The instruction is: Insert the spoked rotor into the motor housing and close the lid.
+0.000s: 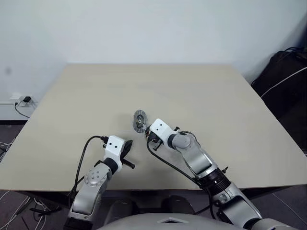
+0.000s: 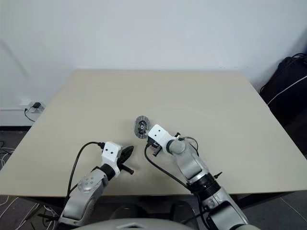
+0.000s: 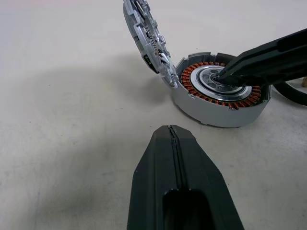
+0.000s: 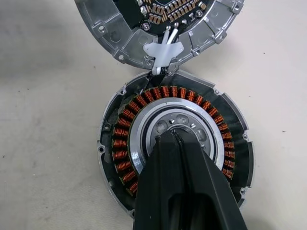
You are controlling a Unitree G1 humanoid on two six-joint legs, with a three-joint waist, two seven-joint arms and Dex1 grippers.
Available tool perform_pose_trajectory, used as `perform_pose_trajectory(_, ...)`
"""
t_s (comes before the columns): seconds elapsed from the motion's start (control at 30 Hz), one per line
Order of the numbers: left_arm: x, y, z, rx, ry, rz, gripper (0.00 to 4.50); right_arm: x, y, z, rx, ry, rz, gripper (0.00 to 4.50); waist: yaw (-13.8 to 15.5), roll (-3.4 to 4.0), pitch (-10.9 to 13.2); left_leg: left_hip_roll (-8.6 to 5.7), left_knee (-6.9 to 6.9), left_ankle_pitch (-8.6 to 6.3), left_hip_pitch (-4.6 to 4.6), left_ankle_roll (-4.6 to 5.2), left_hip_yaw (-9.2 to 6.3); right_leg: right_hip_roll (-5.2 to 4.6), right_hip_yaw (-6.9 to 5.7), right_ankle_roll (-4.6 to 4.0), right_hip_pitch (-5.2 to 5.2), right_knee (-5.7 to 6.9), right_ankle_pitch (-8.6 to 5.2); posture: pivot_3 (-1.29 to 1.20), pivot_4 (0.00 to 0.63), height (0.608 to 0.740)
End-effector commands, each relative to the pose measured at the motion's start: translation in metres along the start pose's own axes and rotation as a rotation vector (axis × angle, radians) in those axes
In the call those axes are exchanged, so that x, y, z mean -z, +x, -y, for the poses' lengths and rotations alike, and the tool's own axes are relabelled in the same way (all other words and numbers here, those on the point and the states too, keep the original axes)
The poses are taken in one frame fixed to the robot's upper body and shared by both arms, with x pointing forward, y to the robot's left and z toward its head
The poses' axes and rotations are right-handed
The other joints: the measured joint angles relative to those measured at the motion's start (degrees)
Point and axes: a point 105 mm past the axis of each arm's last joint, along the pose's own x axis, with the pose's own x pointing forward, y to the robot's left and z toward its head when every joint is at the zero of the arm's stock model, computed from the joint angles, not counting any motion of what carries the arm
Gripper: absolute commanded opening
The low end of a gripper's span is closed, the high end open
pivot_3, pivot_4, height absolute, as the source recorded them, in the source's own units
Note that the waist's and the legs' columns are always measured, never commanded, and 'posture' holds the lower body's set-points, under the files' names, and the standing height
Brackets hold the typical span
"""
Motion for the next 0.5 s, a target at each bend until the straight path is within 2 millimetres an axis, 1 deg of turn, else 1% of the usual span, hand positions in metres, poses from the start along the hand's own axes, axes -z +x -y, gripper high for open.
perform_pose_trajectory(0.03, -0.009, 0.001, 0.0, 0.009, 0.016, 0.034, 0.0, -0.024, -0.007, 0.012, 0.04, 0.008, 0.086, 0.02, 0.0, 0.0, 0.0, 0.0, -0.01, 0.0, 0.0, 0.0, 0.0, 0.0, 0.0, 0.0, -0.01, 0.0, 0.0, 0.0, 0.0, 0.74)
perform_pose_trajectory(0.2, -0.009, 0.002, 0.001, 0.013, 0.017, 0.034, 0.0, -0.031, -0.002, 0.017, 0.081, 0.021, 0.107, 0.02, 0.0, 0.01, 0.0, 0.0, -0.02, 0.0, -0.01, 0.0, 0.0, 0.01, 0.0, 0.0, -0.01, 0.0, 0.0, 0.0, 0.0, 0.74)
perform_pose_trajectory(0.3, -0.009, 0.001, 0.001, 0.012, 0.016, 0.033, 0.0, -0.028, 0.001, 0.017, 0.081, 0.034, 0.102, 0.02, 0.0, 0.01, 0.0, 0.0, -0.02, 0.0, -0.01, 0.0, 0.0, 0.01, 0.0, -0.02, -0.01, 0.0, 0.01, 0.0, 0.0, 0.74)
perform_pose_trajectory(0.4, -0.009, 0.001, 0.001, 0.01, 0.014, 0.032, 0.0, -0.015, 0.005, 0.014, 0.07, 0.038, 0.059, 0.02, 0.1, 0.01, 0.0, -0.01, -0.02, 0.0, -0.01, 0.0, 0.01, 0.01, 0.0, -0.06, 0.0, -0.01, 0.03, 0.0, 0.0, 0.74)
perform_pose_trajectory(0.43, -0.009, 0.0, 0.0, 0.006, 0.013, 0.032, 0.0, -0.002, 0.006, 0.01, 0.054, 0.042, 0.019, 0.02, 0.1, 0.01, 0.0, -0.01, -0.02, 0.0, -0.01, 0.0, 0.01, 0.0, 0.0, -0.06, 0.0, -0.01, 0.03, 0.0, 0.0, 0.74)
perform_pose_trajectory(0.5, -0.008, -0.001, -0.001, 0.001, 0.012, 0.03, 0.0, 0.018, 0.006, 0.004, 0.031, 0.046, -0.04, 0.02, 0.1, 0.0, 0.0, -0.01, -0.02, 0.0, -0.01, 0.0, 0.01, 0.01, -0.01, -0.05, 0.0, -0.01, 0.03, 0.0, 0.0, 0.74)
